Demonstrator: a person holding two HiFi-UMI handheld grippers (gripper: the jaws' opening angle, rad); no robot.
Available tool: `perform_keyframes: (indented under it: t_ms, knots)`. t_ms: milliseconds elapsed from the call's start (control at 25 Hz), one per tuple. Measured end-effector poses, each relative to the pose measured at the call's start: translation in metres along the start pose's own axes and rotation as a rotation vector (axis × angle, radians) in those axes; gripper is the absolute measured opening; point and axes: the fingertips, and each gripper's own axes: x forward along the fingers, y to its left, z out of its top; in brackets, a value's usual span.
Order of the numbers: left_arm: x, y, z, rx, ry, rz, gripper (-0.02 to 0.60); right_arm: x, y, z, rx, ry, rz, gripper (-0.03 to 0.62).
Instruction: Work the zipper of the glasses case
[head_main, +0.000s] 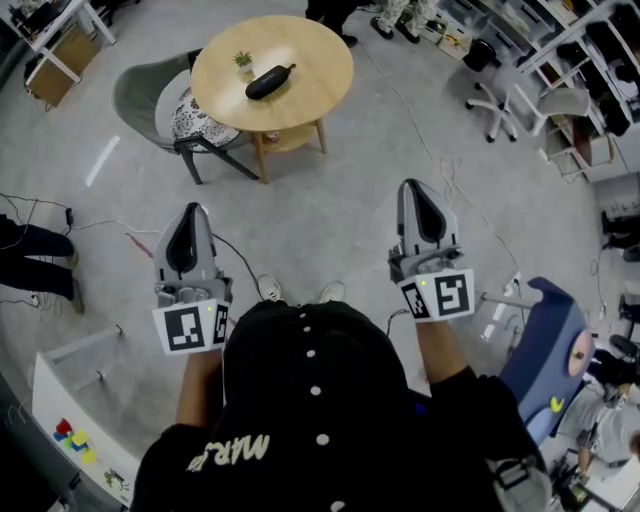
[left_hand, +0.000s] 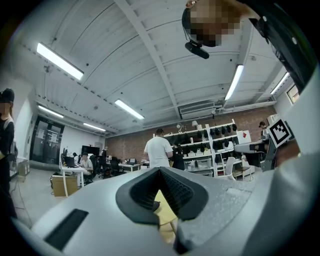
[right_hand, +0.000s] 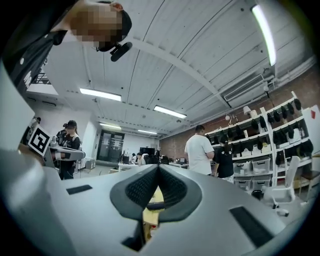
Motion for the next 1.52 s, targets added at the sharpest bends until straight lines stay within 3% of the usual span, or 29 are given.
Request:
perform_keyframes:
  t_ms: [160, 240, 320, 440, 960, 1200, 1520]
  knots:
    - [0.002, -0.002, -0.003, 0.020, 0.006, -0.018, 0.015, 0.001, 0.003, -0.001, -0.004, 0.005, 0.005, 0.047]
    - [0.003, -0.001, -0.006, 0.008, 0.016, -0.033, 0.083, 0.002, 0.005, -0.001, 0.003, 0.009, 0.003, 0.114]
    - [0.005, 0.003, -0.008, -0.006, 0.026, -0.046, 0.158, 0.005, 0.008, -0.002, 0.007, 0.011, -0.005, 0.141]
    - [0.009, 0.014, -0.010, -0.025, 0.027, -0.067, 0.211, 0.014, 0.015, -0.004, 0.013, 0.011, -0.015, 0.187]
    - [0.009, 0.077, -0.041, -0.014, 0.058, -0.113, 0.215, 0.033, 0.066, -0.020, -0.029, 0.033, -0.087, 0.193]
    - [0.033, 0.076, -0.047, -0.023, 0.061, -0.111, 0.215, 0.048, 0.045, -0.032, -0.019, 0.050, -0.108, 0.195]
    - [0.100, 0.085, -0.061, -0.015, 0.075, -0.082, 0.215, 0.117, -0.003, -0.046, -0.026, 0.031, -0.107, 0.196]
